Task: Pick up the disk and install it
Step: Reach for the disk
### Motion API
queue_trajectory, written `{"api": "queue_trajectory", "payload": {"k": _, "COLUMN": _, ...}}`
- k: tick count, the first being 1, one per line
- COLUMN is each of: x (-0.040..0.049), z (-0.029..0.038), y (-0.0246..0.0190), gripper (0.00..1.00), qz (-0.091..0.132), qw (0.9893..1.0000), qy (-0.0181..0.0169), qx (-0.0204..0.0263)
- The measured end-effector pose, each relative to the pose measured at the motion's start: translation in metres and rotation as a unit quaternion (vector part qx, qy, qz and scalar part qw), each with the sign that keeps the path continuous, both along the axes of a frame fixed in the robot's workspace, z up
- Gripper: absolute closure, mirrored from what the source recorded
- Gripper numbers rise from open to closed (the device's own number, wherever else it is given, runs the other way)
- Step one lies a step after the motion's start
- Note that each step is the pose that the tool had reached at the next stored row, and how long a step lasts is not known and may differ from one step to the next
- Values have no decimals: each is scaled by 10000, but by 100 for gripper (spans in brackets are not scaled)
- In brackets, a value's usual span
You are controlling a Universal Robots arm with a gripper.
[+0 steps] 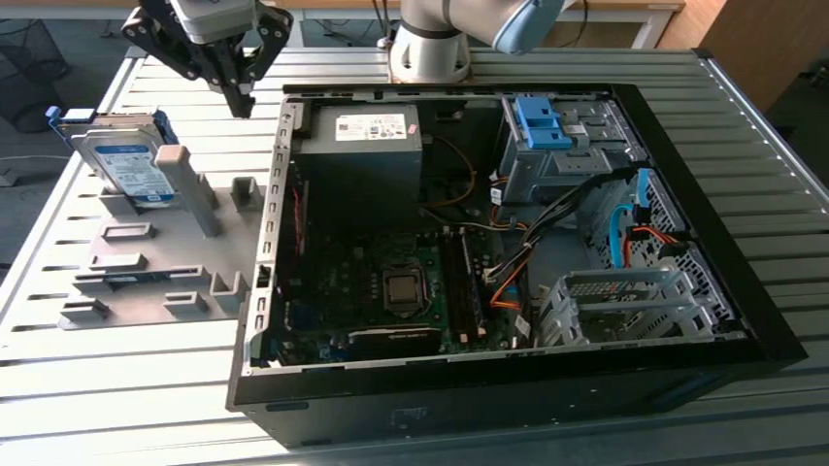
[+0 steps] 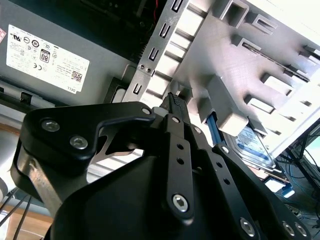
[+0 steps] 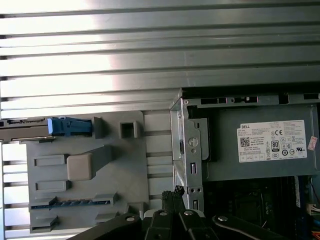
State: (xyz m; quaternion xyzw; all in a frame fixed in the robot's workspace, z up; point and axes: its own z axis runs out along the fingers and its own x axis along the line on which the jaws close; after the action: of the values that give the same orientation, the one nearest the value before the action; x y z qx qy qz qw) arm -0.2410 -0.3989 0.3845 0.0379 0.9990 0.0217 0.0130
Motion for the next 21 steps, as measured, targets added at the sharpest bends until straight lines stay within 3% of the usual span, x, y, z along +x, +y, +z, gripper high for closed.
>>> {"api": "queue_trajectory", "payload": {"k": 21, "x": -78, "z": -9, "y": 0, "gripper": 89, "qz": 0, "qw": 10000, "qy": 0, "qx": 0}}
